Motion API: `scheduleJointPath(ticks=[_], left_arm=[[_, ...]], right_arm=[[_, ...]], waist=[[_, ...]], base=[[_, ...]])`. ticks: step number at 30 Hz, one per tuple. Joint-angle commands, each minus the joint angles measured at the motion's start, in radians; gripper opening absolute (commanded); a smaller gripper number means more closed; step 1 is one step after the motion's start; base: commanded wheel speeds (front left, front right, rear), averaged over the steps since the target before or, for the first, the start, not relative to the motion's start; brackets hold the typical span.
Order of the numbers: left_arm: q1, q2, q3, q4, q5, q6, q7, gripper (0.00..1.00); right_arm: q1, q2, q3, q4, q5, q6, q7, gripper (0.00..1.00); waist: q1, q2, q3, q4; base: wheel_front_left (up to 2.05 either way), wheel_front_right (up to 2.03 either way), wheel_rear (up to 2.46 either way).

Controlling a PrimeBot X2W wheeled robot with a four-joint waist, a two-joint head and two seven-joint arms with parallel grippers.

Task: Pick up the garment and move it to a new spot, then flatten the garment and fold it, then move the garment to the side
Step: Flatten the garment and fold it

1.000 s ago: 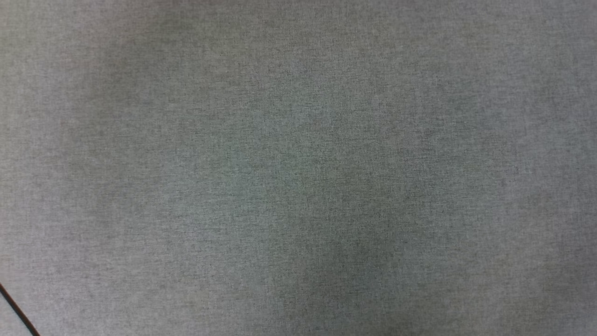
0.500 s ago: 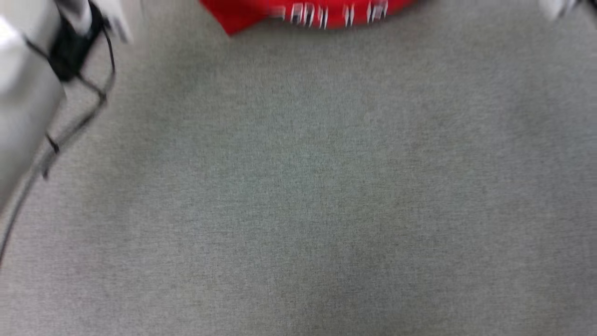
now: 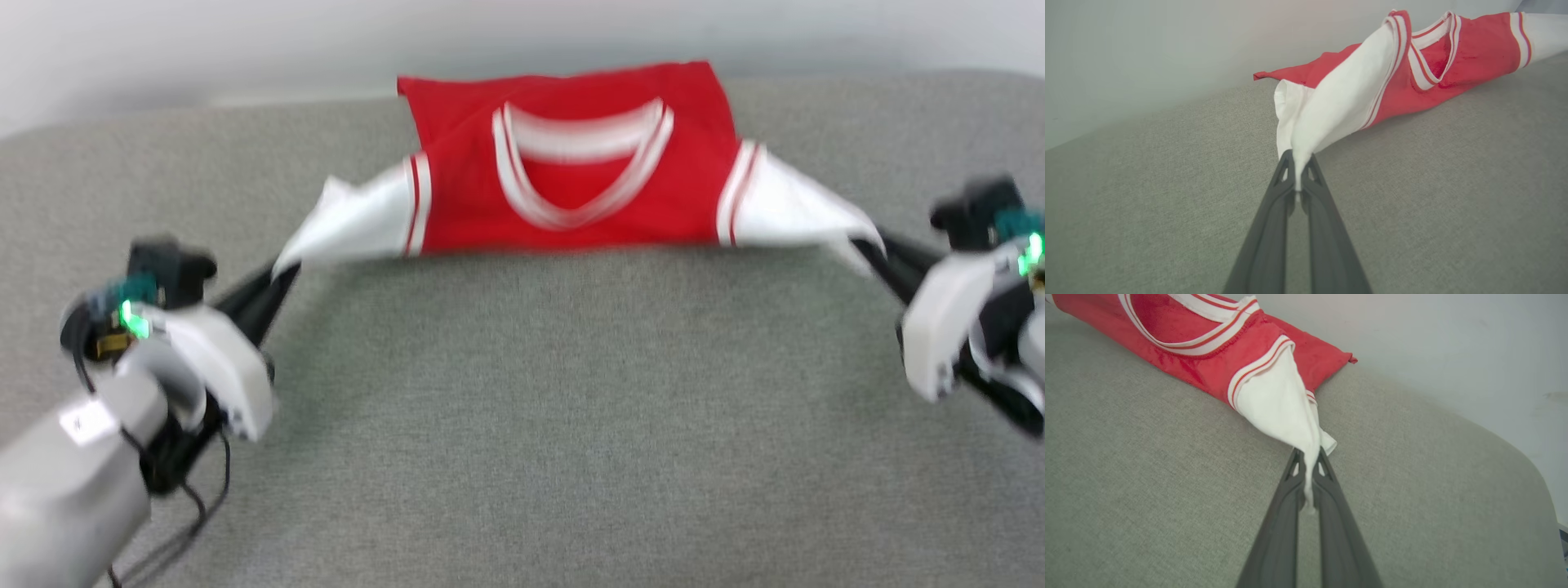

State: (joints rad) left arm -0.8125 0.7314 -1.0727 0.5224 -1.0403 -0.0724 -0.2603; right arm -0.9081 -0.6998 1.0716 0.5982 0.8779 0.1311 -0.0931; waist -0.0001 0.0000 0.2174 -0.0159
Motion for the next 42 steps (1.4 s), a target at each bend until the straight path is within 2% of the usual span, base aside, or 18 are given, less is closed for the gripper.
scheduleJointPath(ticks=[1, 11, 17, 23, 30, 31, 32, 33, 37, 42], left_arm=[[0.045, 0.015, 0.000, -0.010, -0.008, 0.010, -0.007, 0.00], [0.358, 0.094, -0.002, -0.086, -0.093, 0.066, -0.005, 0.00], [0.499, 0.145, -0.013, -0.153, -0.143, 0.118, -0.004, 0.00], [0.593, 0.192, -0.035, -0.230, -0.173, 0.154, 0.006, 0.00], [0.611, 0.187, -0.046, -0.269, -0.164, 0.182, 0.009, 0.00], [0.604, 0.182, -0.046, -0.274, -0.159, 0.184, 0.009, 0.00], [0.604, 0.182, -0.046, -0.274, -0.159, 0.184, 0.009, 0.00], [0.593, 0.176, -0.046, -0.283, -0.145, 0.191, 0.007, 0.00], [0.578, 0.160, -0.035, -0.303, -0.132, 0.204, 0.003, 0.00], [0.538, 0.145, 0.014, -0.366, -0.092, 0.233, -0.003, 0.00]], right_arm=[[0.043, -0.015, 0.004, -0.010, 0.003, -0.001, -0.006, 0.00], [0.392, -0.090, -0.040, -0.077, 0.042, -0.001, -0.029, 0.00], [0.592, -0.144, -0.131, -0.131, 0.063, -0.001, -0.019, 0.00], [0.775, -0.181, -0.246, -0.190, 0.063, -0.001, 0.011, 0.00], [0.895, -0.167, -0.364, -0.254, -0.002, -0.001, 0.114, 0.00], [0.899, -0.156, -0.394, -0.260, -0.007, -0.001, 0.124, 0.41], [0.899, -0.156, -0.394, -0.260, -0.007, -0.001, 0.124, 0.41], [0.909, -0.132, -0.449, -0.289, -0.013, -0.001, 0.154, 1.00], [0.900, -0.142, -0.527, -0.359, -0.062, -0.001, 0.209, 1.00], [0.807, -0.160, -0.762, -0.555, -0.146, -0.001, 0.304, 1.00]], waist=[[0.0001, 0.0000, -0.049, 0.003], [0.0001, 0.0000, -0.192, 0.006], [0.0001, 0.0000, -0.241, 0.016], [0.0001, 0.0000, -0.252, 0.025], [0.0001, 0.0000, -0.242, 0.033], [0.0001, 0.0000, -0.240, 0.035], [0.0001, 0.0000, -0.240, 0.035], [0.0001, 0.0000, -0.238, 0.038], [0.0001, 0.0000, -0.231, 0.045], [0.0001, 0.0000, -0.172, 0.084]], base=[[0.00, 0.00, 0.00], [0.00, 0.00, 0.00], [0.00, 0.00, 0.00], [0.00, 0.00, 0.00], [0.00, 0.00, 0.00], [0.00, 0.00, 0.00], [0.00, 0.00, 0.00], [0.00, 0.00, 0.00], [0.00, 0.00, 0.00], [0.00, 0.00, 0.00]])
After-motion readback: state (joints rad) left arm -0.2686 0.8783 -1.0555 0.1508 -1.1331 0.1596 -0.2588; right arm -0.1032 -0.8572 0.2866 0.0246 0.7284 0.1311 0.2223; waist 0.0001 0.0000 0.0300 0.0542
